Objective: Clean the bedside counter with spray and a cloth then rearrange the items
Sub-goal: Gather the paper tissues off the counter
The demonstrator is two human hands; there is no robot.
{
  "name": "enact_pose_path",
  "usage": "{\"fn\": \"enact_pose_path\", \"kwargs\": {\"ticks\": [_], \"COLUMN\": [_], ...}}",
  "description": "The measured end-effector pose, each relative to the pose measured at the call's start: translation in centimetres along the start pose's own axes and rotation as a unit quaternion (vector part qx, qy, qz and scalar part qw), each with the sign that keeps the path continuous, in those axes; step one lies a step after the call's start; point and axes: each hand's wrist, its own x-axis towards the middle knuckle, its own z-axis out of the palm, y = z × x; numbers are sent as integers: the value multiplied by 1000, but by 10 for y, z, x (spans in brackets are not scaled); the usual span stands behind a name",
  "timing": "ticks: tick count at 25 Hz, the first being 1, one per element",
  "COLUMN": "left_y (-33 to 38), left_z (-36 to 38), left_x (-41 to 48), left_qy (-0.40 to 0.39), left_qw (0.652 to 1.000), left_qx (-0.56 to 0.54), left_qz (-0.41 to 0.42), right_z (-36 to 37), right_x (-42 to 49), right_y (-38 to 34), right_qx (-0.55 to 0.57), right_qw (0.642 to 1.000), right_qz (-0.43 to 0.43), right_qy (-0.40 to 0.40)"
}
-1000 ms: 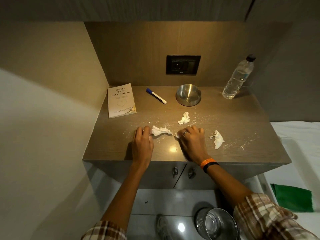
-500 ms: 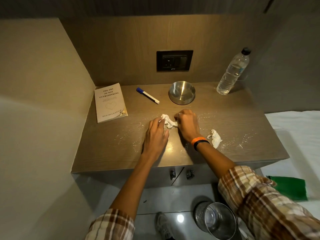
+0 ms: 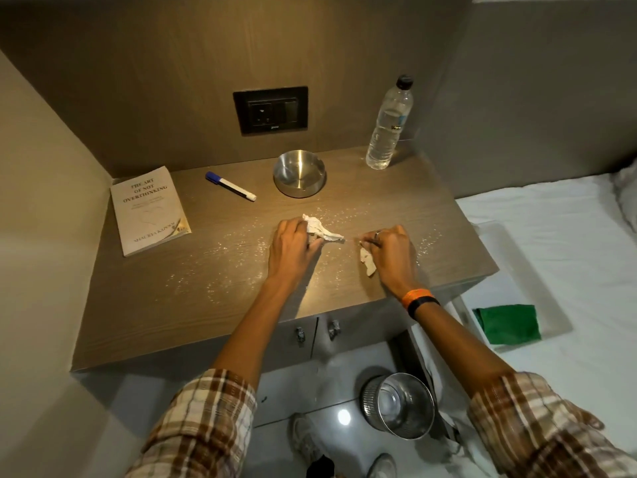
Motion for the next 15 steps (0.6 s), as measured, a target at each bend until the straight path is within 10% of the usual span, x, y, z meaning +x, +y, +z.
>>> {"fn": "enact_pose_path", "kwargs": {"ticks": [9,15], "left_y": [52,72], "left_z": [13,4], "left_x": [11,-32], "left_qy": [-77,6], "left_qw": [991,998], "left_qx": [70,15], "left_qz": [87,61], "right_z": [1,-27], "right_x": [-26,-66], "right_y": [8,36], "right_qx": [-105,45], "right_qw": [992,996], "right_qz": [-53,-69], "right_qy": [-42,39]}}
